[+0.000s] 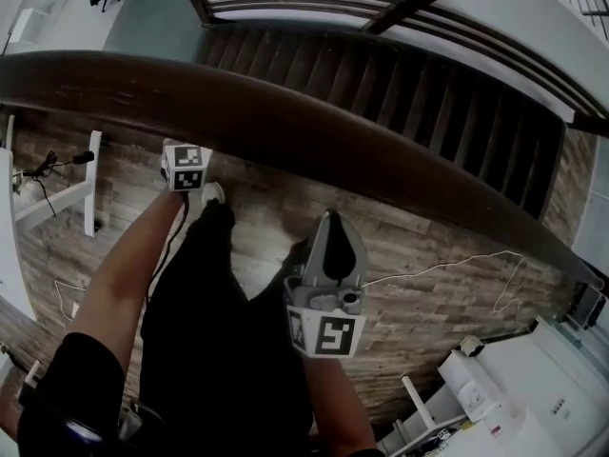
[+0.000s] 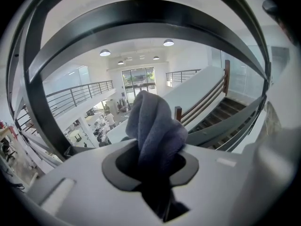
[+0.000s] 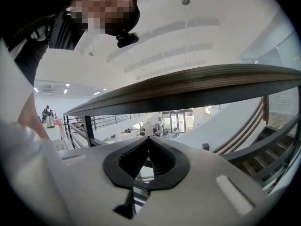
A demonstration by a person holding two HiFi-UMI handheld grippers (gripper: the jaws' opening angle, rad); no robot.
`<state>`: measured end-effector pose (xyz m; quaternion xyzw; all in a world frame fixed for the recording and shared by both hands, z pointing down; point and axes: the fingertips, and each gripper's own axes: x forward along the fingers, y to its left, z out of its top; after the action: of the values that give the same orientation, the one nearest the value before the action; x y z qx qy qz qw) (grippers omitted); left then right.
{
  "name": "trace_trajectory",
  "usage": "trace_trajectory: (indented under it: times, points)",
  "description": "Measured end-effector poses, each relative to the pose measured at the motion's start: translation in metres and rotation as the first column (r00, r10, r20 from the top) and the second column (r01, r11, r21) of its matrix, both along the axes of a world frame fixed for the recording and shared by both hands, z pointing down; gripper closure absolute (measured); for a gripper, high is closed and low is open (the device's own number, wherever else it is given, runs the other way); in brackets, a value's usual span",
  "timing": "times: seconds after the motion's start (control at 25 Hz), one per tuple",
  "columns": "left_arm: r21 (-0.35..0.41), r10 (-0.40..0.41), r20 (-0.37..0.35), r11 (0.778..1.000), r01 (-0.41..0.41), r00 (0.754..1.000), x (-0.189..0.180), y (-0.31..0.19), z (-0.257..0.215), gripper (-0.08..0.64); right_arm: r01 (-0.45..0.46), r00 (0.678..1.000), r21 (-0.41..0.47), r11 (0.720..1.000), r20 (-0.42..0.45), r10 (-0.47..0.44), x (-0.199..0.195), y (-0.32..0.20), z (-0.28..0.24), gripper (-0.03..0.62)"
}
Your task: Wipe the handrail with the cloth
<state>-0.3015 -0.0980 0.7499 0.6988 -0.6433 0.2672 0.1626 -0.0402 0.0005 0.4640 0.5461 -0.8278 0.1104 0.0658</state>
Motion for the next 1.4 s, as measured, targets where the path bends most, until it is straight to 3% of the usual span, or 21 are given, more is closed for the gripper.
trace_trajectory:
  times: [0.32,0.72,0.92,1.4]
  points:
    - [0.013,-0.013,0.01,1.0,0.013,1.0,0.016,-0.003,-0.004,0.48,-0.047,0.999,-0.007,0.999,-0.001,0.047,0.045,0.016,0.005,0.591]
    - [-0.02,0.063,0.009,0.998,-0.063,0.998,0.051,-0.005,-0.004,0.482,-0.102,0.994,-0.036,0.994,0.026,0.103,0.071,0.026,0.014,0.591]
    - [-0.03,0.039,0.005,0.999,-0.039,0.999,0.053,-0.005,-0.002,0.482,-0.059,0.998,-0.038,0.998,0.006,0.059,0.066,0.031,0.014,0.591]
    - [-0.052,0.009,0.009,0.999,-0.009,1.0,0.1,-0.004,-0.001,0.483,-0.008,0.998,-0.028,1.0,0.054,0.009,0.107,0.033,0.0,0.591]
